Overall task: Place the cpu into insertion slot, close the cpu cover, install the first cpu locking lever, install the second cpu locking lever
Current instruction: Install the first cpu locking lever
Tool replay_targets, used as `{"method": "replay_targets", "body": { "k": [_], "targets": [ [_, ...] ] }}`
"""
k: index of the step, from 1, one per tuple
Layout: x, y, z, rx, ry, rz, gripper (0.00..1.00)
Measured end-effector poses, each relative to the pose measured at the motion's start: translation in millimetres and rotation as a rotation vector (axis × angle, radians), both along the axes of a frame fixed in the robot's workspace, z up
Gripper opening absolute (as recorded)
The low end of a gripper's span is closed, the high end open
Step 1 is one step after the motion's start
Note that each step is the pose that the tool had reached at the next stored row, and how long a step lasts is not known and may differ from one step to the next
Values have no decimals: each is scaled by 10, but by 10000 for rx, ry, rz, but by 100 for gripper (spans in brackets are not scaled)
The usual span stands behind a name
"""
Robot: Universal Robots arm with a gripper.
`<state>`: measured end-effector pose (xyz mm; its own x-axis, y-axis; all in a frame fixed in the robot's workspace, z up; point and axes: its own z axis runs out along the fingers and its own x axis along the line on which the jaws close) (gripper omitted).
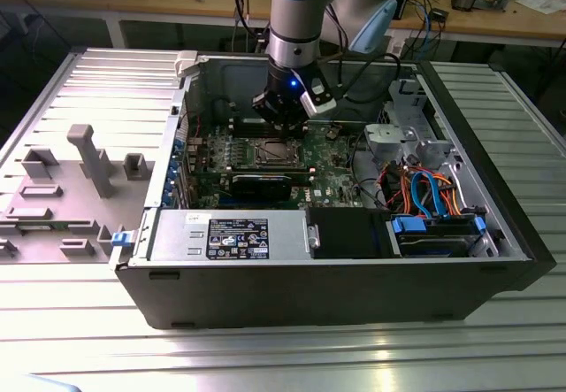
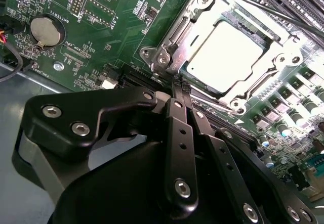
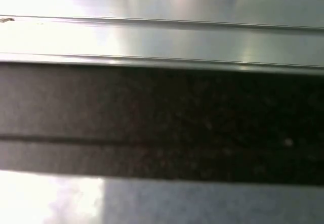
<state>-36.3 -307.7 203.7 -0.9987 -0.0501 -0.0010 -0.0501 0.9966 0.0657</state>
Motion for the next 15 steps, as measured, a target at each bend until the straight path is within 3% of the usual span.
{"method": "replay_targets", "body": {
  "k": [15],
  "targets": [
    [7,22,34,6,1,3,11]
  ]
}}
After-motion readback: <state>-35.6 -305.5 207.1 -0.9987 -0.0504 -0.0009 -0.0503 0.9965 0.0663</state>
